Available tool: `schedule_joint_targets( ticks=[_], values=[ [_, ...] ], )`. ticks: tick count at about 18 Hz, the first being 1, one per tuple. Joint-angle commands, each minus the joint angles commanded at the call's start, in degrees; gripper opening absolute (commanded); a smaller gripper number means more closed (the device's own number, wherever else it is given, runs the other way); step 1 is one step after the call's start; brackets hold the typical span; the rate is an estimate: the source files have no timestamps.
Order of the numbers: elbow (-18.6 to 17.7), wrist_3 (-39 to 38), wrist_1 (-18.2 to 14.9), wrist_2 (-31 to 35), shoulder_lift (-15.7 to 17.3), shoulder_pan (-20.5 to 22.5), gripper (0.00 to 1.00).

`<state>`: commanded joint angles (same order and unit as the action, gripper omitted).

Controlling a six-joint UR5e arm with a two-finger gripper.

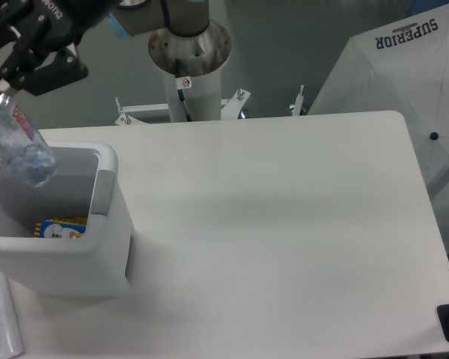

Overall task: Place the trash in the trash can
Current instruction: 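Carry the bottle over the trash bin and open the gripper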

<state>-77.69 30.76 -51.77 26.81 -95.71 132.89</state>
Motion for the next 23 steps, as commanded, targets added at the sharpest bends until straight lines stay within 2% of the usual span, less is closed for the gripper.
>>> schedule_joint_targets(
  ticks=[3,7,9,14,16,23],
  values=[
    [-1.8,0.1,0.0,0.0,1.0,0.0,0.00],
    [-6.8,3.2,0.1,0.1,3.5,0.0,0.01],
    [-8.3,4.3,0.1,0.1,3.8,0.0,0.02],
    [-8.6,4.7,1.3,0.4,2.6,-0.3,0.04],
    [-9.4,6.4,1.3,0.4,2.5,-0.3,0.12],
    [-10.3,7.6,1.6,0.6,2.3,-0.3,0.17]
  ],
)
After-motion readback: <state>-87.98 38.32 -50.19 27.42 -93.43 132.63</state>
